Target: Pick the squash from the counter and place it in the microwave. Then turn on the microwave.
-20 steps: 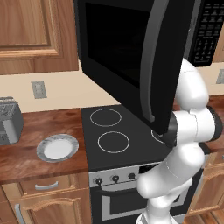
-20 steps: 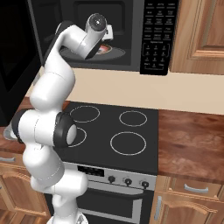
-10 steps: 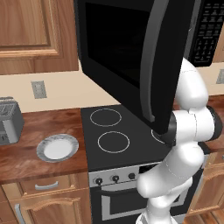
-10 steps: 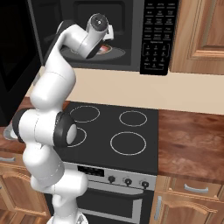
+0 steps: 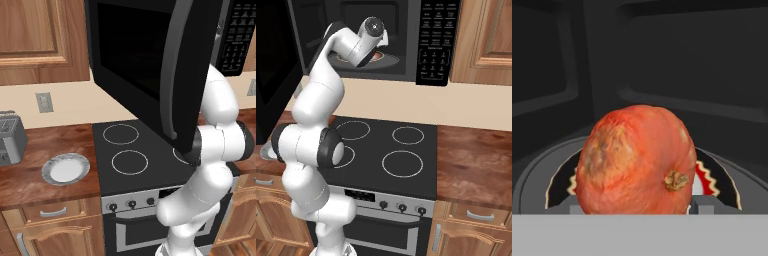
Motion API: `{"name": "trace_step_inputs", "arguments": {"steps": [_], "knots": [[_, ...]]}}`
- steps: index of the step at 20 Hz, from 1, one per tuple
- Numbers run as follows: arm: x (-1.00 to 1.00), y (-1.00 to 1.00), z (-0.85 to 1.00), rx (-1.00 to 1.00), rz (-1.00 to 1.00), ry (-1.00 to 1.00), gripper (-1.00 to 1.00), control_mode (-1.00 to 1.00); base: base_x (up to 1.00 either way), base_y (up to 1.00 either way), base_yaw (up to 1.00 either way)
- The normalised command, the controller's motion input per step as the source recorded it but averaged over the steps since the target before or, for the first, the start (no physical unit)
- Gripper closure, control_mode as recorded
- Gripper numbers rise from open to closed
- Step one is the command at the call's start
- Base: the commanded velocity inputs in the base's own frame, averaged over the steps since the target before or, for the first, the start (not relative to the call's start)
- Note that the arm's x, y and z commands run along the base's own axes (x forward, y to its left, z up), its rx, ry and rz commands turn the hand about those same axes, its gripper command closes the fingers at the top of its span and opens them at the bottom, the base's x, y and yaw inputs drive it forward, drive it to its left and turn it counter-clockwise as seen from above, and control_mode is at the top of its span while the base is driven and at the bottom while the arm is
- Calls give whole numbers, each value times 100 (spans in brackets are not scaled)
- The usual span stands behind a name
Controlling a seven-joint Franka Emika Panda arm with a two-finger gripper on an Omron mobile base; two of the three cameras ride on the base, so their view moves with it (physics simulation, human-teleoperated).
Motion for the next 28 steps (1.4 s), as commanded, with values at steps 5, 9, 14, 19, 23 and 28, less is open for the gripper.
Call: {"name": "trace_step_inputs", "arguments": {"steps": [5,9,14,19,23,28], "knots": [[0,-9,0,0,5,0,100,-100,0,0,0],[0,-4,-1,0,4,3,100,-100,0,0,0],[0,0,-4,0,3,8,100,-100,0,0,0],[0,0,-2,0,3,9,100,-100,0,0,0],[0,0,0,0,4,3,100,-100,0,0,0],[1,0,0,0,4,0,100,-100,0,0,0]]}}
